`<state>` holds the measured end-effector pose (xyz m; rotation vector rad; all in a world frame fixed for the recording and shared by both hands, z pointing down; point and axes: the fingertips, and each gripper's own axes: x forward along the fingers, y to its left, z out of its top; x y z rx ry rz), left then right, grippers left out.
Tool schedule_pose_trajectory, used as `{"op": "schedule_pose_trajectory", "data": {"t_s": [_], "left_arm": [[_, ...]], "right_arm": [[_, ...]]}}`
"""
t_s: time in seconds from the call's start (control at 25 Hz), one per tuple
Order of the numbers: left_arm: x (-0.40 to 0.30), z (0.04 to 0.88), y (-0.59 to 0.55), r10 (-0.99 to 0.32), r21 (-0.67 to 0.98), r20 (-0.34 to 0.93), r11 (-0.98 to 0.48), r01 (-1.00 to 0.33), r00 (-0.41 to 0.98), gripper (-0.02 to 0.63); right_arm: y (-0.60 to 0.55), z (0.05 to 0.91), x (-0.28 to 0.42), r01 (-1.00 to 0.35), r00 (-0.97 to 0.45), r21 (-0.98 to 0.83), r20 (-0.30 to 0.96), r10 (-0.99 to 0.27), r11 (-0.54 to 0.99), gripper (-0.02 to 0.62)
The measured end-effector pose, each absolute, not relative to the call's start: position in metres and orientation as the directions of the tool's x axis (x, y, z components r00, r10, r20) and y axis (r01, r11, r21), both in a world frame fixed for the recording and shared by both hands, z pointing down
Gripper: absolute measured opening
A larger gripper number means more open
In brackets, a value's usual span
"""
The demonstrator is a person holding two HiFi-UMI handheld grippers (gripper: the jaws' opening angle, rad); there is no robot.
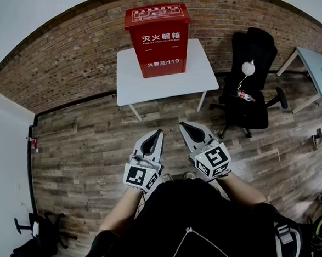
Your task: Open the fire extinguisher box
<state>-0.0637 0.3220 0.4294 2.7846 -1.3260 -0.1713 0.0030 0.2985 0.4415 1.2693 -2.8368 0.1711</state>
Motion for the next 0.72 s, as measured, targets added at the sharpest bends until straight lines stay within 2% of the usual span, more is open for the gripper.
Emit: {"op": "schedule_pose_trajectory", "data": {"t_s": [0.36, 0.72], "left_arm": [[-0.068, 0.431, 0.318, -0.775, 0.102, -0.073, -0.632, -0.768, 0.628, 0.049], [-0.082, 0.433, 0.319, -0.771, 0.12, -0.064, -0.636, -0.762, 0.633, 0.049]], "right_arm": [[0.302, 0.444, -0.011, -0.71, -0.703, -0.107, 0.078, -0.706, 0.696, 0.018], [0.298, 0.446, -0.017, -0.745, -0.665, -0.147, 0.084, -0.742, 0.651, 0.018]]}}
